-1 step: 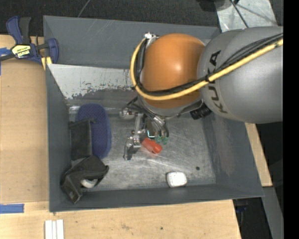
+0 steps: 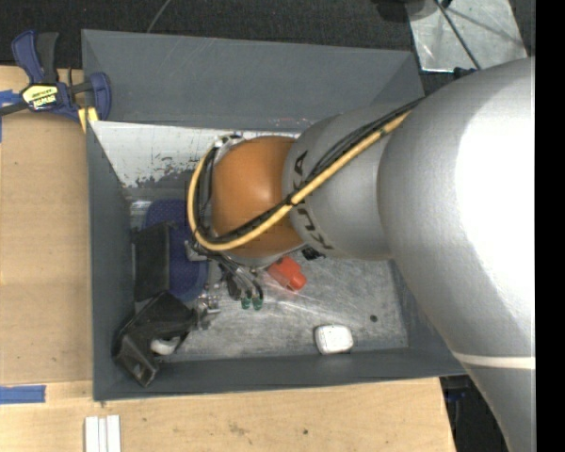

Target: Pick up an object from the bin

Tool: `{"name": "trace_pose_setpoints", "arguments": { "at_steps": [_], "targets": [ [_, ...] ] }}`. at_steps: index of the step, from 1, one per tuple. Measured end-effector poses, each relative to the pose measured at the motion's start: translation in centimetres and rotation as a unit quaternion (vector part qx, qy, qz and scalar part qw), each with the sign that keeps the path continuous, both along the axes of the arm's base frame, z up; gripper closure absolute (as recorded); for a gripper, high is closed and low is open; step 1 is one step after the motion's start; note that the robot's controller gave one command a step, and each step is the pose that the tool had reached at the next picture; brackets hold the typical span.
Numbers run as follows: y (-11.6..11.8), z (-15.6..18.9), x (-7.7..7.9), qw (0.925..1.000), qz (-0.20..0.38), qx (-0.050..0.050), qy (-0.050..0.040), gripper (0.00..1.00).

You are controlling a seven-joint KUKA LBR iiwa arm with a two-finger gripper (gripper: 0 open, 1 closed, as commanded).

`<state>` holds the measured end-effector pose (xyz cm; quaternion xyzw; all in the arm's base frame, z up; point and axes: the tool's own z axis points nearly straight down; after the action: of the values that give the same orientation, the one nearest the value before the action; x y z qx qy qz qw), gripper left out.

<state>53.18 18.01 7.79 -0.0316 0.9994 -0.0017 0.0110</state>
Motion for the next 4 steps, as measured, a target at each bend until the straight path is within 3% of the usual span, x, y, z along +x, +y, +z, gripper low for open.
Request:
{"name": "trace_pose_setpoints", "arguments": {
  "at_steps": [1,2,3,4],
  "targets": [
    [0.2,0.7,0.6,0.9999,-0.003,0.005,-0.0116,1.0],
    [1.3,13.6,0.2,0.9991,-0.041,0.004,0.0055,1.0],
    [1.2,13.1,0.0,0.9991,-0.042,0.002,0.0097,0.0],
    [-2.6,-0.3,2.0,1.0,-0.001,0.007,-0.0003,0.0]
  ]
}}
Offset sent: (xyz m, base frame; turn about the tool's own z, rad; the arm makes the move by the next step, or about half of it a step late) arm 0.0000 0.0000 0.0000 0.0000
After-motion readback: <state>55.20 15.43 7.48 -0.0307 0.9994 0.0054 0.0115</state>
